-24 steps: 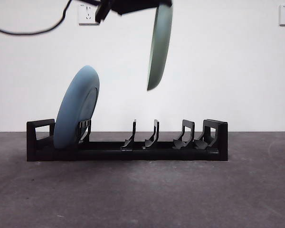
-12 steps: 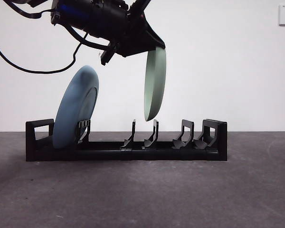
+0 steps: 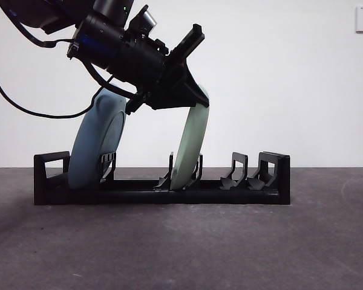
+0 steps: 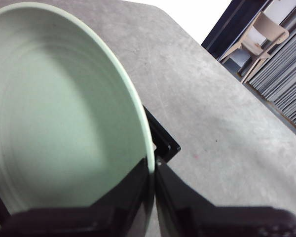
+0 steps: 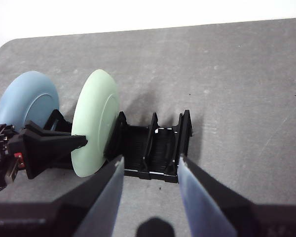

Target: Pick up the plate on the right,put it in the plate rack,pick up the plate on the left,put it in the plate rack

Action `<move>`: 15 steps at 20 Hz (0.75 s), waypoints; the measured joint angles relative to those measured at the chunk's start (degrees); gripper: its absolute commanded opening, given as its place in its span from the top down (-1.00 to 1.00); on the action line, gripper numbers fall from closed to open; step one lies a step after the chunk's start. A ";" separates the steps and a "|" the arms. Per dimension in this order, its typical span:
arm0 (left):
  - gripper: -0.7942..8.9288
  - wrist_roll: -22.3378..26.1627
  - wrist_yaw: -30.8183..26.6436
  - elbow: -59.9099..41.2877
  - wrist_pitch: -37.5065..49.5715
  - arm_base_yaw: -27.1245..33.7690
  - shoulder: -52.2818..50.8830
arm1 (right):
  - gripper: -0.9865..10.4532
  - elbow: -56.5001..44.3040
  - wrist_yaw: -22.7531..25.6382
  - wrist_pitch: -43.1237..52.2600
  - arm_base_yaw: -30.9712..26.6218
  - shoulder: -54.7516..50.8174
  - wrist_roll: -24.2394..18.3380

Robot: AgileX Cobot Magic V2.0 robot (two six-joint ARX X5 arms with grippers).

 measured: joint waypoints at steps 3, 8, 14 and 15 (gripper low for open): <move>0.30 0.17 1.05 0.22 -3.48 -0.33 0.00 | 0.50 0.00 0.00 0.00 0.00 0.00 0.00; 0.30 2.86 2.21 0.22 -9.53 -1.66 -1.36 | 0.50 0.00 0.00 -0.35 0.00 0.00 -0.02; 0.30 11.87 0.22 0.22 -21.53 -5.44 -16.28 | 0.50 0.00 -0.04 -5.44 0.00 0.00 -2.91; 0.30 13.51 -1.97 0.22 -23.98 -6.10 -19.71 | 0.50 0.00 -0.04 -6.88 0.04 0.00 -3.87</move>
